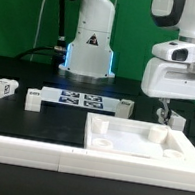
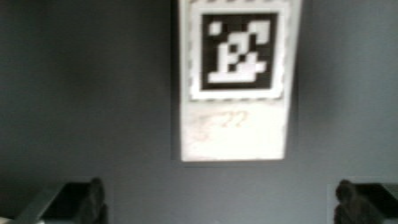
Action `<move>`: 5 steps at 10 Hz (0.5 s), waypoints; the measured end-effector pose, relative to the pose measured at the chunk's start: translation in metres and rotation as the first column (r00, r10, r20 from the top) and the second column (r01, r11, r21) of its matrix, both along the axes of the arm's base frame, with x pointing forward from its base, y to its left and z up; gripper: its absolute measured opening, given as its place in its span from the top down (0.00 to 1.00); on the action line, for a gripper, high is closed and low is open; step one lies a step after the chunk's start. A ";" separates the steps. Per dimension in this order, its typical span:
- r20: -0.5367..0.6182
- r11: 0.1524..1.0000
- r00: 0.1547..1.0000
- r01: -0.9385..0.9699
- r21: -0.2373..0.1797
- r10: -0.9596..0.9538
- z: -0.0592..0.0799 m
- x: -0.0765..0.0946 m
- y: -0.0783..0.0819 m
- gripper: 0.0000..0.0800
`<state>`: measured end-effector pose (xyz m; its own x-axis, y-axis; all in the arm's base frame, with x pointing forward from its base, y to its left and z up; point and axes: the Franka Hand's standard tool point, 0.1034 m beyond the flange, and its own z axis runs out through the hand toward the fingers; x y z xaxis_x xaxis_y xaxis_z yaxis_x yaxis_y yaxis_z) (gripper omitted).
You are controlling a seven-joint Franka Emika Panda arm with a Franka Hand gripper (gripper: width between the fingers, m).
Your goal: Assemble one leg
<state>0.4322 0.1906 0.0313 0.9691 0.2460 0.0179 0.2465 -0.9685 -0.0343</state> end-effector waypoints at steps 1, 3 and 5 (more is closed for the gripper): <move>-0.008 1.000 1.000 -0.001 -0.004 0.000 0.000 -0.001 -0.001 0.19; -0.141 0.998 0.990 -0.021 -0.066 0.011 -0.001 -0.005 -0.002 0.19; -0.268 0.992 0.963 -0.034 -0.121 0.001 -0.001 -0.003 -0.005 0.19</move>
Offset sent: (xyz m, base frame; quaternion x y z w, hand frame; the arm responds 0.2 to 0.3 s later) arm 0.0017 0.0059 -0.0023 0.0030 -0.1981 0.0028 0.9802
